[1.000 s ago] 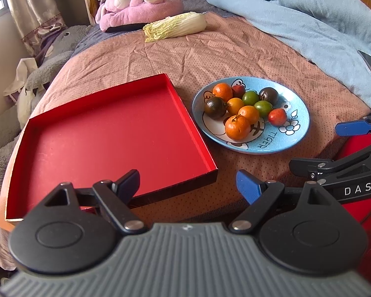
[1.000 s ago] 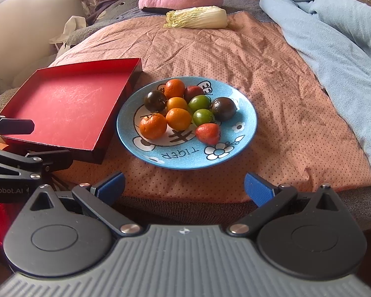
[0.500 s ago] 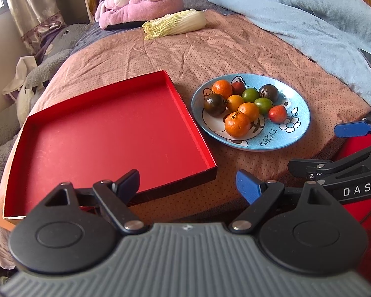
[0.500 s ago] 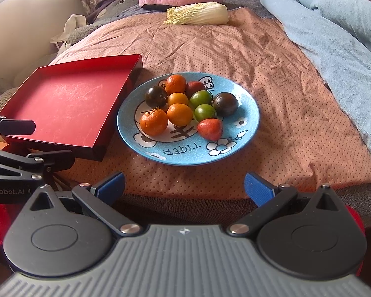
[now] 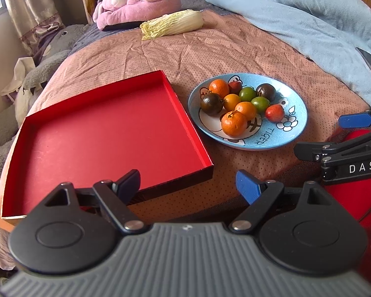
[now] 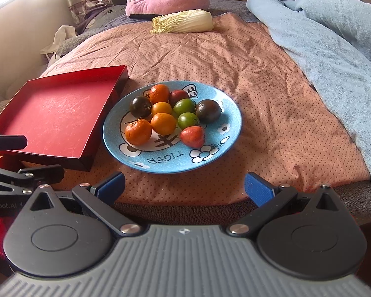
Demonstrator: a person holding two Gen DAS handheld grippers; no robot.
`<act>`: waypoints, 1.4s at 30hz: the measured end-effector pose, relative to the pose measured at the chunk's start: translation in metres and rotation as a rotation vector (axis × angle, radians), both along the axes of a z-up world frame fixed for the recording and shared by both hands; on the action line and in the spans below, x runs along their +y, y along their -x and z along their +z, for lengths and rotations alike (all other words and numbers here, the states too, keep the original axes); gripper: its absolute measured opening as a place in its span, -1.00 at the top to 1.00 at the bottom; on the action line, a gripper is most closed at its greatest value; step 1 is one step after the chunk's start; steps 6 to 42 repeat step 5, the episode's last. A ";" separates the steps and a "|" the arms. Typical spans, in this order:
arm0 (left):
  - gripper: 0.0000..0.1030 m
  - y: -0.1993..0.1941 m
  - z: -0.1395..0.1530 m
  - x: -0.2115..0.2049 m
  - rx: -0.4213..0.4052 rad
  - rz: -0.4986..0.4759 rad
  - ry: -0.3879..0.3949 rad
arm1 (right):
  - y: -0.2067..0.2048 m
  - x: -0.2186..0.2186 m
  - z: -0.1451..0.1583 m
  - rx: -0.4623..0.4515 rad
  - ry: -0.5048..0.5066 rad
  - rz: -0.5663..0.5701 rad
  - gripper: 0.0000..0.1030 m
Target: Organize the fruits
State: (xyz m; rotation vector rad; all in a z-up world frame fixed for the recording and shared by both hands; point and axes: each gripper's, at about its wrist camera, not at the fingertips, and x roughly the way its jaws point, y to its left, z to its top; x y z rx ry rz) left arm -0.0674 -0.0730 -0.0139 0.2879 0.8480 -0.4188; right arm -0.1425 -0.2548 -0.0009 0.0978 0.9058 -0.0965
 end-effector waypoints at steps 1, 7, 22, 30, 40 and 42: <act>-0.65 0.000 -0.001 0.000 0.002 0.004 0.001 | 0.000 -0.001 0.000 -0.001 -0.001 -0.004 -1.00; -0.64 -0.002 -0.001 0.002 0.025 0.003 0.013 | 0.002 -0.003 0.000 -0.001 -0.001 -0.011 -1.00; -0.64 -0.002 -0.001 0.002 0.025 0.003 0.013 | 0.002 -0.003 0.000 -0.001 -0.001 -0.011 -1.00; -0.64 -0.002 -0.001 0.002 0.025 0.003 0.013 | 0.002 -0.003 0.000 -0.001 -0.001 -0.011 -1.00; -0.64 -0.002 -0.001 0.002 0.025 0.003 0.013 | 0.002 -0.003 0.000 -0.001 -0.001 -0.011 -1.00; -0.64 -0.002 -0.001 0.002 0.025 0.003 0.013 | 0.002 -0.003 0.000 -0.001 -0.001 -0.011 -1.00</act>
